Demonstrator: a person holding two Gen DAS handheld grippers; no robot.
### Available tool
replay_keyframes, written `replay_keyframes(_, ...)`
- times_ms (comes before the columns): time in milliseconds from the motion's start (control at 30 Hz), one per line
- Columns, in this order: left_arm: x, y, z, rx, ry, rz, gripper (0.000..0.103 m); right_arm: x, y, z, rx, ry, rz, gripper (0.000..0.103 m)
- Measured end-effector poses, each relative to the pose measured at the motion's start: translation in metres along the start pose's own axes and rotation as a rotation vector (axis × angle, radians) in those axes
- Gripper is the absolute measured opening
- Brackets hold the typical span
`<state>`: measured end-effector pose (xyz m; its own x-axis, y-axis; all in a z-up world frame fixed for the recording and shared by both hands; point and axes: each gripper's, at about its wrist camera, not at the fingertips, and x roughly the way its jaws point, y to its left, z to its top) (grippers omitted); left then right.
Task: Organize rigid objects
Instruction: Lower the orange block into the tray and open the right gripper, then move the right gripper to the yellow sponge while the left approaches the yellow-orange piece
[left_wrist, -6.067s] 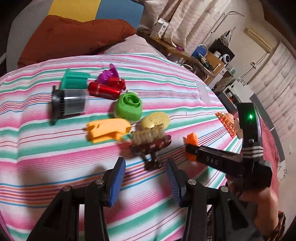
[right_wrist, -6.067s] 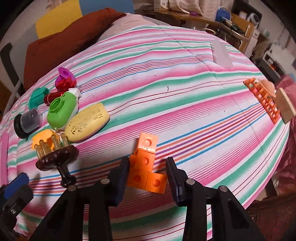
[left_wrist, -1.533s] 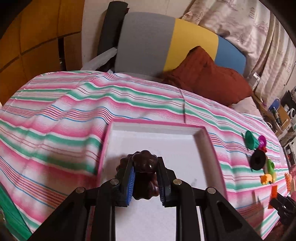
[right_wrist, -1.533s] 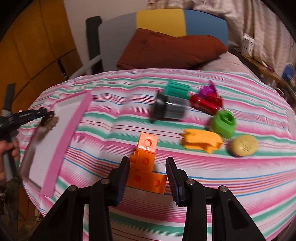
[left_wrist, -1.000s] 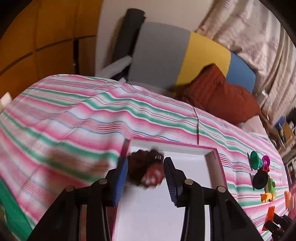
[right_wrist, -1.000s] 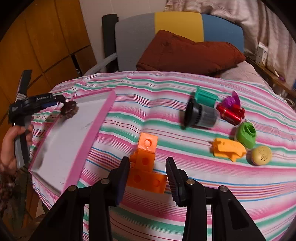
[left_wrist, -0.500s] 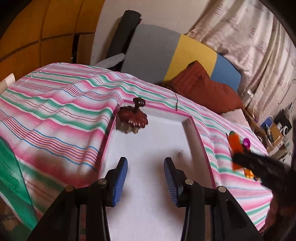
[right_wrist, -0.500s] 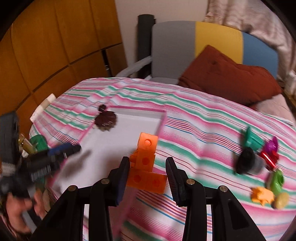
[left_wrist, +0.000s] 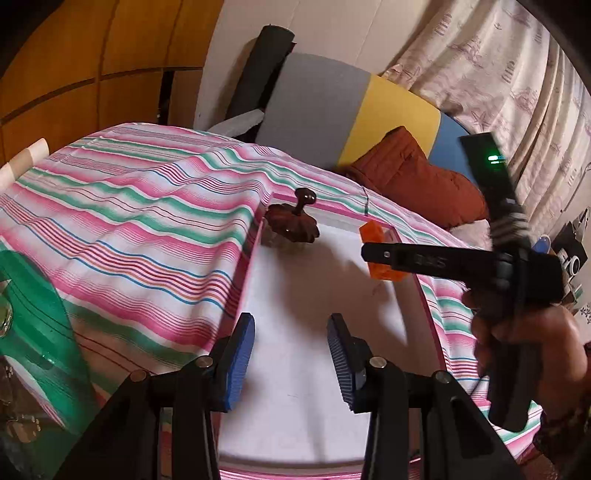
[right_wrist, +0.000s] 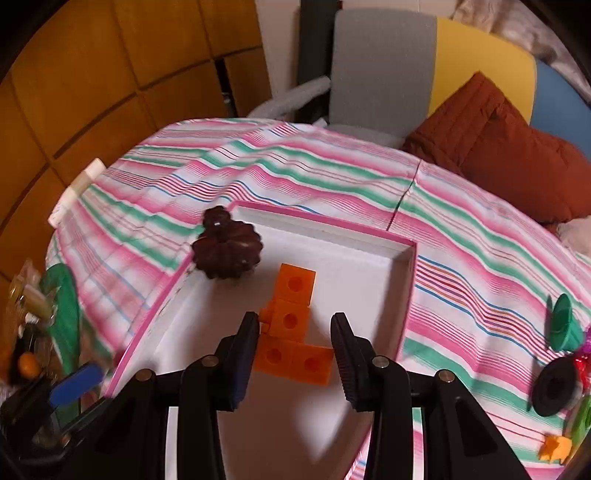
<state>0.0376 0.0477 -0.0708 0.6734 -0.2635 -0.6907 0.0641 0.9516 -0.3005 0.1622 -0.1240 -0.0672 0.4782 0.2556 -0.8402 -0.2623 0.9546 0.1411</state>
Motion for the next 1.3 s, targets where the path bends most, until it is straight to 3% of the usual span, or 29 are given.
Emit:
replay_keyframes(367,-0.004,0.003,0.000,-0.012,-0.003,0.004,0.041,0.042,-0.009,0.022,0.091,0.059,-0.023,0.041)
replay_keyframes(433,-0.005,0.003,-0.001,-0.012,-0.002,0.003,0.041,0.043,-0.010,0.023,0.099,0.051,-0.016,0.043)
replay_keyframes(533,-0.007,0.003,-0.002,-0.011,0.004,0.010,0.041,0.042,-0.011,0.025,0.113,0.041,-0.009,0.054)
replay_keyframes(833,-0.006,0.000,-0.007,-0.012,0.022,-0.001,0.041,0.027,-0.014,0.018,0.095,0.027,-0.014,0.055)
replay_keyframes(1067,-0.010,-0.006,-0.009,-0.001,0.022,-0.012,0.041,-0.012,-0.004,0.003,-0.002,-0.038,-0.007,0.059)
replay_keyframes(1300,-0.012,-0.018,-0.016,0.010,0.029,-0.037,0.041,-0.071,-0.021,-0.043,-0.108,-0.119,-0.086,0.063)
